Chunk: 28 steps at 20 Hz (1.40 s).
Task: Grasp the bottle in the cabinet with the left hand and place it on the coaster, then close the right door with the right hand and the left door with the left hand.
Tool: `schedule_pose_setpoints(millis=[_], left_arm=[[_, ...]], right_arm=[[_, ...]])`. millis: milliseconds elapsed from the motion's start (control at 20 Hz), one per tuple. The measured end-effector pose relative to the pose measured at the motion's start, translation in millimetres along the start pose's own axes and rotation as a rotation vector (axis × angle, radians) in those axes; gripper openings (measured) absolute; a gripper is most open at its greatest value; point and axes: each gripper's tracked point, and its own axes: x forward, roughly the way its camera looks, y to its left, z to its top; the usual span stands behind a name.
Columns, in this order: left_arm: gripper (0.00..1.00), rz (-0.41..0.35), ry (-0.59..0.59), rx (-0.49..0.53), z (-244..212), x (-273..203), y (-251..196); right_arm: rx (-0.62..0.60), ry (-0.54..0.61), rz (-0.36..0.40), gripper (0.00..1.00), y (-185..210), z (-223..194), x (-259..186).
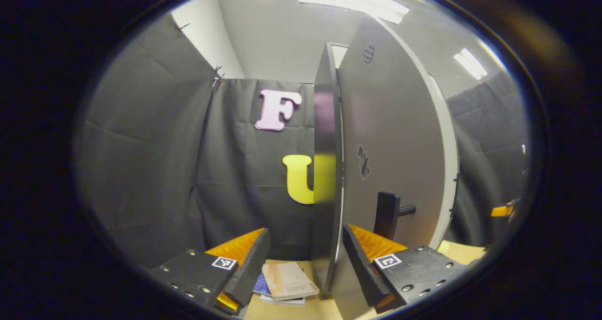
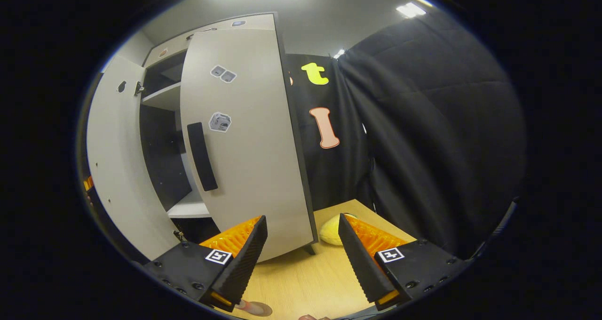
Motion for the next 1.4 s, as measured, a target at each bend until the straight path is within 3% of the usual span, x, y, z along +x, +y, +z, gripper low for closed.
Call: schedule_pose_setpoints(millis=[50,150,250,300,350,550,650,700,750,900,950,1000,1050,1250,1300,1350,1400], left_arm=[[0.96,-0.001,0.002,0.034,5,1,-2],[0.97,-0.016,0.014,0.027,2,0,-6],[0.97,-0.040,0.031,-0.028,-5,6,-5],[0.90,-0.041,0.038,-0.023,-9,8,-6],[0.97,-0.034,0.041,-0.011,-9,8,-9],[0.97,-0.038,0.052,-0.060,-9,-3,-38],[0.97,-0.034,0.047,-0.046,-5,-2,-51],[0.97,-0.029,0.048,-0.040,-4,-3,-59],[0.97,-0.020,0.055,-0.043,-5,-2,-68],[0.97,0.008,0.053,-0.037,-1,6,-94],[0.90,0.016,0.051,-0.028,0,8,-106],[0.94,0.024,0.052,-0.022,-1,10,-119],[0.90,0.030,0.051,-0.024,-1,15,-130],[0.90,0.041,0.045,-0.173,-4,40,-171],[0.97,0.044,0.039,-0.199,0,46,-181],[0.97,0.047,0.031,-0.207,4,48,-189],[0.83,0.053,0.024,-0.200,8,47,-197]], right_arm=[[0.003,0.004,-0.008,0.96,-1,-4,-1],[0.014,0.015,-0.018,0.97,-4,-9,-2],[0.025,0.024,-0.017,0.97,-4,-13,-2],[0.026,0.028,-0.015,0.97,-4,-15,-2],[0.025,0.031,-0.013,0.97,-4,-16,-1],[0.024,0.034,-0.002,0.96,-5,-20,3],[0.022,0.044,0.003,0.96,-8,-23,7],[0.018,0.051,-0.002,0.92,-11,-25,10],[0.017,0.054,-0.003,0.96,-16,-24,12],[0.016,0.061,0.001,0.96,-28,-24,15],[0.015,0.065,0.001,0.96,-33,-24,17],[0.017,0.069,0.001,0.96,-39,-23,18],[0.021,0.072,0.001,0.96,-46,-22,20],[0.013,0.094,-0.017,0.97,-78,-17,26],[0.010,0.096,-0.020,0.97,-87,-13,28],[0.009,0.095,-0.023,0.96,-95,-9,31],[0.006,0.093,-0.024,0.96,-102,-4,34]])
